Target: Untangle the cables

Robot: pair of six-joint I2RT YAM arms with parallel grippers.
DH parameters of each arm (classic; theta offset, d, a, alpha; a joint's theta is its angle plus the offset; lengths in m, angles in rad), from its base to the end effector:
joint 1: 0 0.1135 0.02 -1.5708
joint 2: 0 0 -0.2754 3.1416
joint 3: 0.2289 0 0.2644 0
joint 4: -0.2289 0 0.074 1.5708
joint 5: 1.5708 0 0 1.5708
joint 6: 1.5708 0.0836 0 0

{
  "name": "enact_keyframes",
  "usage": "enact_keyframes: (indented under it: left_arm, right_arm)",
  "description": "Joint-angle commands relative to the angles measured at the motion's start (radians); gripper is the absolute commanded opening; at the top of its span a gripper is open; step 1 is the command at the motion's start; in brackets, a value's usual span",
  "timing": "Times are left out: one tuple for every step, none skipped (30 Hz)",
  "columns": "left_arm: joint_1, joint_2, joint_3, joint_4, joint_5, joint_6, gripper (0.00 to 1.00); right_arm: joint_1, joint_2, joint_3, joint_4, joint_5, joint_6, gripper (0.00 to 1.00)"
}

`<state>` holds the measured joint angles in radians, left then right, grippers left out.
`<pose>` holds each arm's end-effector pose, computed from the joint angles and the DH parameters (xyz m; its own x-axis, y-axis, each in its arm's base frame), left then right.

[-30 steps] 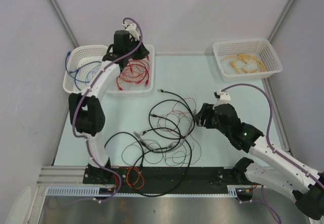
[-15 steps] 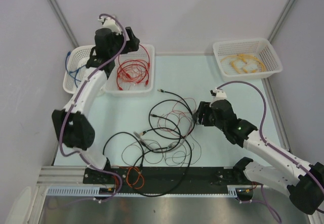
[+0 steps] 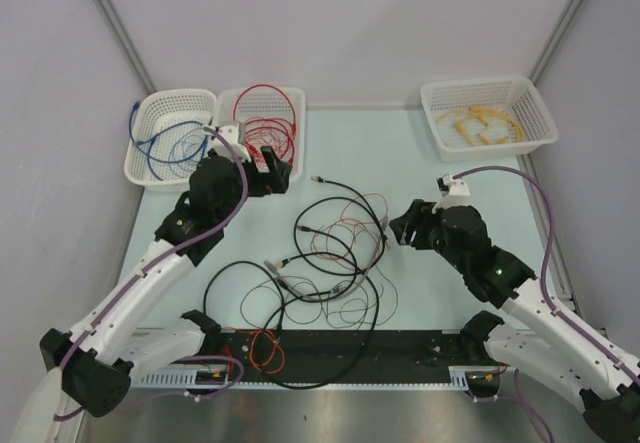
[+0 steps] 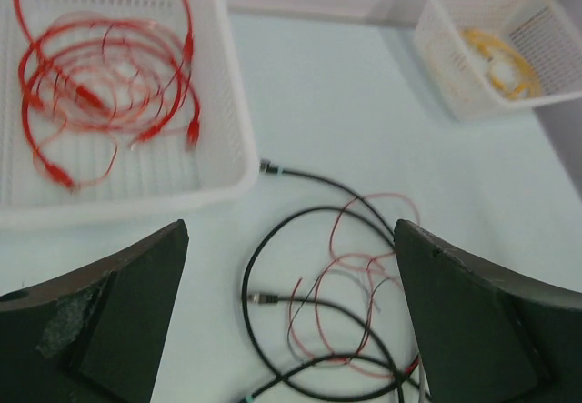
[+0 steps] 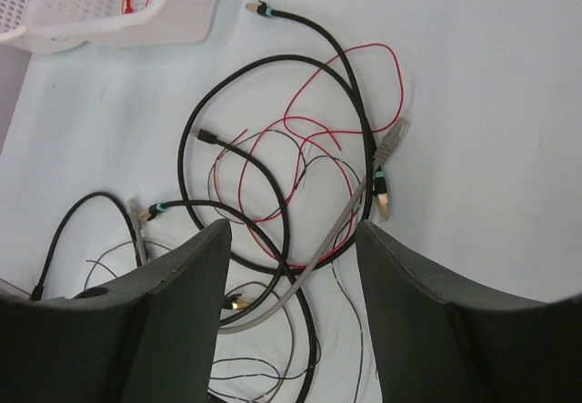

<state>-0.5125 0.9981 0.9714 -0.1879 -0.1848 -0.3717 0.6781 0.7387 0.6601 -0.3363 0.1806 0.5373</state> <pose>0.2536 -0.1251 0.3648 -0.2912 -0.2458 -0.9246 0.2359 0.9181 -0.3184 0.1814 0.1268 0.2755 -0.5200 0.2277 -0.8233 -0.2595 0.8762 0.4062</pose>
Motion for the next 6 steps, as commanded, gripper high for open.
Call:
enact_keyframes:
  left_arm:
    - [-0.011,-0.076,-0.100,-0.197,-0.105,-0.091,0.99]
    - [-0.011,-0.093,-0.115,-0.206,-0.094,-0.093,1.00]
    - [-0.011,-0.113,-0.131,-0.212,-0.087,-0.087,1.00]
    - [-0.011,-0.140,-0.152,-0.216,-0.082,-0.082,1.00]
    - [-0.011,-0.154,-0.158,-0.219,-0.071,-0.079,1.00]
    - [-0.011,-0.165,-0.169,-0.219,-0.055,-0.073,1.00]
  right_arm:
    - [0.003,-0.061,0.019,-0.006,0.077,-0.043,0.62]
    - [0.003,-0.067,0.021,-0.004,0.080,-0.045,0.62]
    - [0.003,-0.068,0.027,-0.006,0.083,-0.043,0.62]
    - [0.003,-0.067,0.032,-0.006,0.088,-0.043,0.62]
    - [0.003,-0.065,0.038,-0.006,0.089,-0.040,0.62]
    - [0.003,-0.061,0.042,-0.007,0.089,-0.034,0.63]
